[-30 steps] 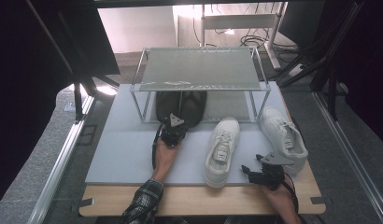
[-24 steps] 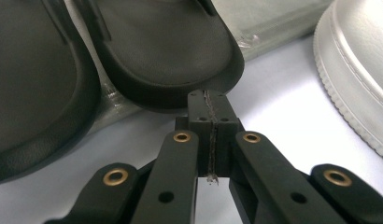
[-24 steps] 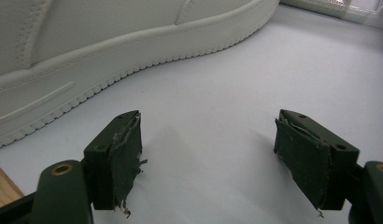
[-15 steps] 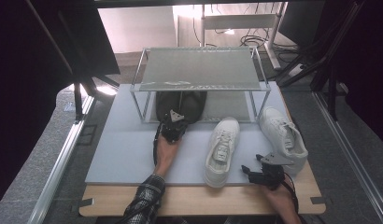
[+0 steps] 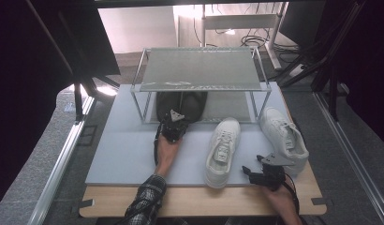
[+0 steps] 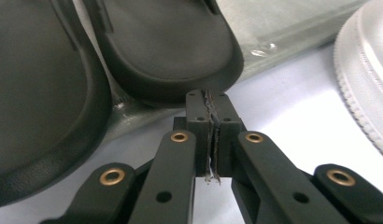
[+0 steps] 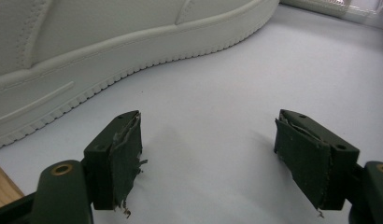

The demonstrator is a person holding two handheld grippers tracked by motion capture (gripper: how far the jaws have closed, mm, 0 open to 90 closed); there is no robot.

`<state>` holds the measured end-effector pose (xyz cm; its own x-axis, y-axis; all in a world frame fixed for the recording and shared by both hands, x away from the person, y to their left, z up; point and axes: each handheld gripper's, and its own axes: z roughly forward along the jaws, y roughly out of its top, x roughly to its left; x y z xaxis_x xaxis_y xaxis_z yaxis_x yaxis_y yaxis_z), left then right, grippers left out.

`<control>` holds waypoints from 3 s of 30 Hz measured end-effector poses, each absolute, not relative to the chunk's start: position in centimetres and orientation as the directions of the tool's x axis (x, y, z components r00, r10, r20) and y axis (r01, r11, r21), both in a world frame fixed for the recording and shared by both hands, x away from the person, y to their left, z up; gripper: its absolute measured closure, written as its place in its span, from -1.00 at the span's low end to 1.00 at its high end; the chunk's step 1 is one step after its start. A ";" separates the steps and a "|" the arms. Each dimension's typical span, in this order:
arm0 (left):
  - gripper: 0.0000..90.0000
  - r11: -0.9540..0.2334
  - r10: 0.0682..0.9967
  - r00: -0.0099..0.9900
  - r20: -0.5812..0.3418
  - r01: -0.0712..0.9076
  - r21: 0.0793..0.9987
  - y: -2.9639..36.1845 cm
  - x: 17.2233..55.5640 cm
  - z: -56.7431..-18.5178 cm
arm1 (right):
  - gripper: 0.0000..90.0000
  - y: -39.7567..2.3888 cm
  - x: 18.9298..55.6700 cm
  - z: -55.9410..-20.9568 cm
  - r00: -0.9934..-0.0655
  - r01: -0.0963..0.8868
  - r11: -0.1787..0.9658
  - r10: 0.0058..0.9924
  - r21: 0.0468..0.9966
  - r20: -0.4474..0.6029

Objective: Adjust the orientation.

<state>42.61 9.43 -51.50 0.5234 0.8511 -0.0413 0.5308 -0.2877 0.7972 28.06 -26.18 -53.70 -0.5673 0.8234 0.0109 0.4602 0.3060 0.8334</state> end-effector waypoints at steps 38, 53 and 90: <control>-0.40 -0.361 0.774 0.631 -0.051 0.506 0.784 12.4 35.8 -49.7 | -0.48 -26.2 28.1 -53.7 -0.567 0.460 0.307 0.824 0.833 0.009; -0.72 -0.361 0.789 0.614 -0.020 0.490 0.793 14.4 32.1 -49.2 | -0.48 -26.2 28.0 -53.7 -0.567 0.459 0.308 0.824 0.833 0.007; -0.73 -0.298 0.855 0.517 -0.024 0.530 0.794 18.9 27.0 -54.0 | -0.47 -26.2 28.0 -53.7 -0.566 0.460 0.307 0.824 0.833 0.009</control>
<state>27.02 18.88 -53.98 0.5174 0.8554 -0.0237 0.5295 -0.2983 0.7941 28.04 -26.16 -53.70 -0.5661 0.8243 0.0092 0.4602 0.3067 0.8332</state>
